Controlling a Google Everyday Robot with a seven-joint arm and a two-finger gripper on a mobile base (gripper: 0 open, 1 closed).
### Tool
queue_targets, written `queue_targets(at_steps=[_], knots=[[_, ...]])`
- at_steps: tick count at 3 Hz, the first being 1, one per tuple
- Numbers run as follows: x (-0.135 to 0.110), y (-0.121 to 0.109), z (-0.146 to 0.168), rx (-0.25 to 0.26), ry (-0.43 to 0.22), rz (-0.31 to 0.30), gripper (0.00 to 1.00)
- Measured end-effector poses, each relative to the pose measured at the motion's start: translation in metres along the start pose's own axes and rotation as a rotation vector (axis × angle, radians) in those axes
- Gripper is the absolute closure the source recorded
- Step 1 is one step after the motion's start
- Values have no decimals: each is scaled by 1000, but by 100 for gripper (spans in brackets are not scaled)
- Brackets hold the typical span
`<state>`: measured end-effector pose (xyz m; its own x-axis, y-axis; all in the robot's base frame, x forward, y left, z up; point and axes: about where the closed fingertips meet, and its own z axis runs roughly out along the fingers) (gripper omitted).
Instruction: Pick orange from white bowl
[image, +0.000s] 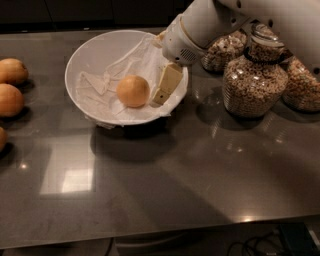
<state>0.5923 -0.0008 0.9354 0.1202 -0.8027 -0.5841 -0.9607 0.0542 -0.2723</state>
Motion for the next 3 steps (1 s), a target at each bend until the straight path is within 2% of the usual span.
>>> queue_targets(at_steps=[1, 3], knots=[[-3, -6, 24, -44, -8, -5, 0], [-4, -12, 49, -71, -3, -29, 0]])
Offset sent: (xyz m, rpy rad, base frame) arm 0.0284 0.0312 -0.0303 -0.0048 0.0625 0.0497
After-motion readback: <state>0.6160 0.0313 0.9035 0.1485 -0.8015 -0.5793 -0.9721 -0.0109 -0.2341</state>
